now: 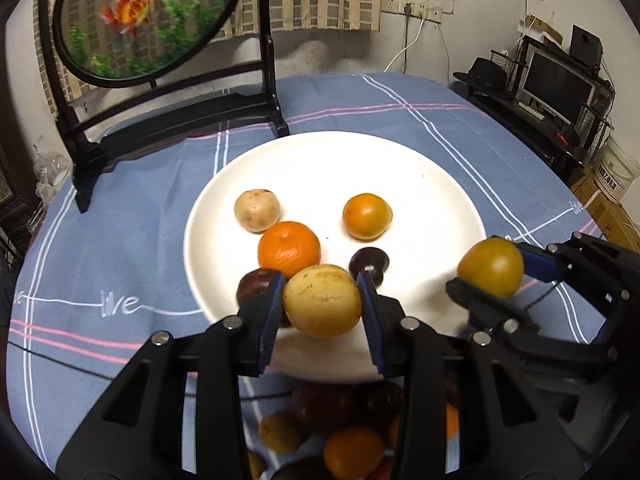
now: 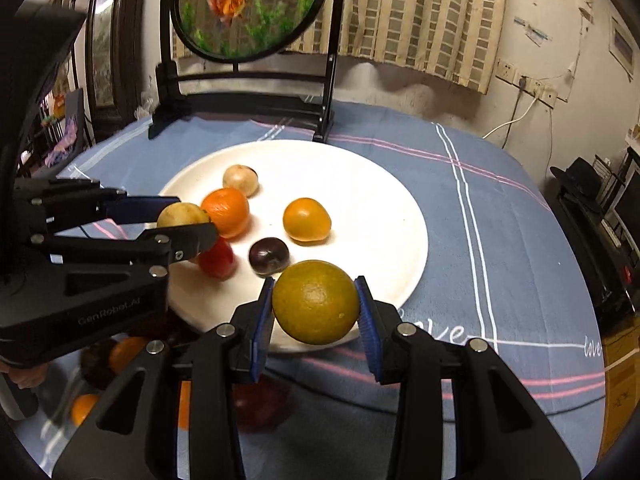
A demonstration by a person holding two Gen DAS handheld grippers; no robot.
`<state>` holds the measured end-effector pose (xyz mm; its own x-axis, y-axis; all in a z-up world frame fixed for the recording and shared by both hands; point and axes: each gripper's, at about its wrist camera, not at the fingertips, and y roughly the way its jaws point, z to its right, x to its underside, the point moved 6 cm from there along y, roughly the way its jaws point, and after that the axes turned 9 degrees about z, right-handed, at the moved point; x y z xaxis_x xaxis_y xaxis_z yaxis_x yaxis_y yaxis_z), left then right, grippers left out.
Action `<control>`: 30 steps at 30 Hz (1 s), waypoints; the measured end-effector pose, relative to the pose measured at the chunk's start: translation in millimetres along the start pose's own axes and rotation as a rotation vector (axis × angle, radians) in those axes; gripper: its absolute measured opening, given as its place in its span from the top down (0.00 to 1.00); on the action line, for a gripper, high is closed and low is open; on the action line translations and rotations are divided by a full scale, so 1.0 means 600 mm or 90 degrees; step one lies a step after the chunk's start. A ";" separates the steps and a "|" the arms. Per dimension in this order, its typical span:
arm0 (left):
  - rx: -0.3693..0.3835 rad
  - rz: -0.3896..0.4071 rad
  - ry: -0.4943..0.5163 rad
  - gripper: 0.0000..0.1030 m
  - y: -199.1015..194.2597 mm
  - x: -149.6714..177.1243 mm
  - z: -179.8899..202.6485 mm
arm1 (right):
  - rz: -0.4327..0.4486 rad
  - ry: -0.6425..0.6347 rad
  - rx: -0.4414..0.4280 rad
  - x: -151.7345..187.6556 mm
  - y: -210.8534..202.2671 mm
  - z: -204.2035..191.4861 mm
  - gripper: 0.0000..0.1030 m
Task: Organize fruits
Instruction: 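Lower both yellow fruits onto the white plate and open both tools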
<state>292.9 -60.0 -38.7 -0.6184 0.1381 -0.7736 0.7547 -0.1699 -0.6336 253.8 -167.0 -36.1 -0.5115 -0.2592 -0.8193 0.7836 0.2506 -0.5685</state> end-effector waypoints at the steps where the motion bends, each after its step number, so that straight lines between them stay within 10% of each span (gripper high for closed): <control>1: -0.001 0.001 0.000 0.62 0.005 -0.001 0.001 | -0.004 -0.004 0.001 0.001 0.007 0.000 0.62; 3: 0.000 0.004 -0.002 0.60 0.013 -0.006 0.004 | -0.011 -0.012 0.003 0.004 0.019 -0.001 0.59; 6: 0.001 0.018 -0.019 0.27 0.015 -0.016 0.005 | -0.015 -0.035 0.028 0.005 0.026 -0.002 0.41; 30: -0.014 0.059 0.009 0.15 -0.167 0.090 0.010 | -0.010 0.091 0.007 0.087 -0.123 0.004 0.40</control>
<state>182.7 -41.4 -16.8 -0.5427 0.1368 -0.8287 0.8133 -0.1608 -0.5592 169.9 -201.0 -36.9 -0.5687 -0.1278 -0.8126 0.7779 0.2374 -0.5818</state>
